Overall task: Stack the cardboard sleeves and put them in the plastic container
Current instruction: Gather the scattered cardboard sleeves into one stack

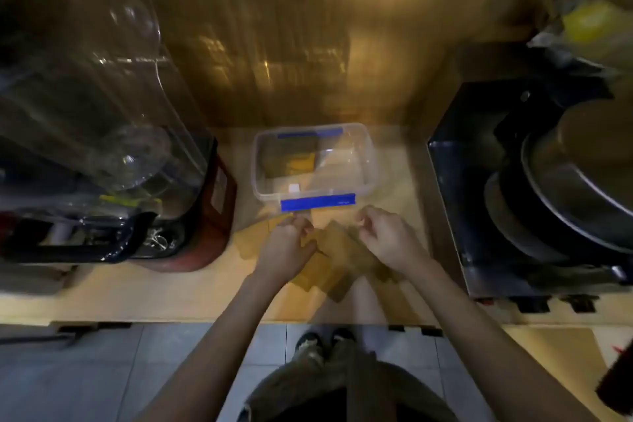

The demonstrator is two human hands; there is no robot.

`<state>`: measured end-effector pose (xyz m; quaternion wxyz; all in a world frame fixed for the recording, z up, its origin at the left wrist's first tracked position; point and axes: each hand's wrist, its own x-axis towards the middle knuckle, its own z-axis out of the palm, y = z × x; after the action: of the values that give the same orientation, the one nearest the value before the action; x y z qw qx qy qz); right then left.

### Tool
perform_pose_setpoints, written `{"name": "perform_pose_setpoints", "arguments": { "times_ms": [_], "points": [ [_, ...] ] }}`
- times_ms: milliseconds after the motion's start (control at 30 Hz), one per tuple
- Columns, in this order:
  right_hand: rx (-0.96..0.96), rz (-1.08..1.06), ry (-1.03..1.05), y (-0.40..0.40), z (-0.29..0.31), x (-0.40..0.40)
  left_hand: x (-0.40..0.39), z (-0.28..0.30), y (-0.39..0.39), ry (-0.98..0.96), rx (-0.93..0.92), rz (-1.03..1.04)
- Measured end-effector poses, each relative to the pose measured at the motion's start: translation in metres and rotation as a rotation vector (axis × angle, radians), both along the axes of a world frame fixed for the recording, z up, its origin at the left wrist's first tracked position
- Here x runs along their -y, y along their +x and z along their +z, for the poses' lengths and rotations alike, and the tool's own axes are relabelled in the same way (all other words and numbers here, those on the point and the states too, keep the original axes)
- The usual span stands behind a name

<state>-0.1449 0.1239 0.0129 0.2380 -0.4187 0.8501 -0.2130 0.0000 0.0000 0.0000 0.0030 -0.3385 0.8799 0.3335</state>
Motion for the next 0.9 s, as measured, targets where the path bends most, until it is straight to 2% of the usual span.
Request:
{"name": "perform_pose_setpoints", "arguments": {
  "times_ms": [200, 433, 633, 900],
  "points": [
    [0.085, -0.072, 0.154, 0.024, -0.056, -0.01, -0.016, -0.042, 0.016, 0.049, 0.108, 0.043],
    [-0.048, -0.088, 0.197, 0.033, -0.09, -0.014, -0.02, -0.073, 0.028, 0.049, 0.175, 0.158],
    [-0.123, -0.08, 0.241, 0.033, -0.096, -0.005, -0.024, -0.089, 0.024, -0.038, 0.21, 0.107],
    [-0.133, -0.055, 0.263, 0.032, -0.099, -0.003, -0.022, -0.092, 0.015, -0.069, 0.238, -0.028]
  ]
}}
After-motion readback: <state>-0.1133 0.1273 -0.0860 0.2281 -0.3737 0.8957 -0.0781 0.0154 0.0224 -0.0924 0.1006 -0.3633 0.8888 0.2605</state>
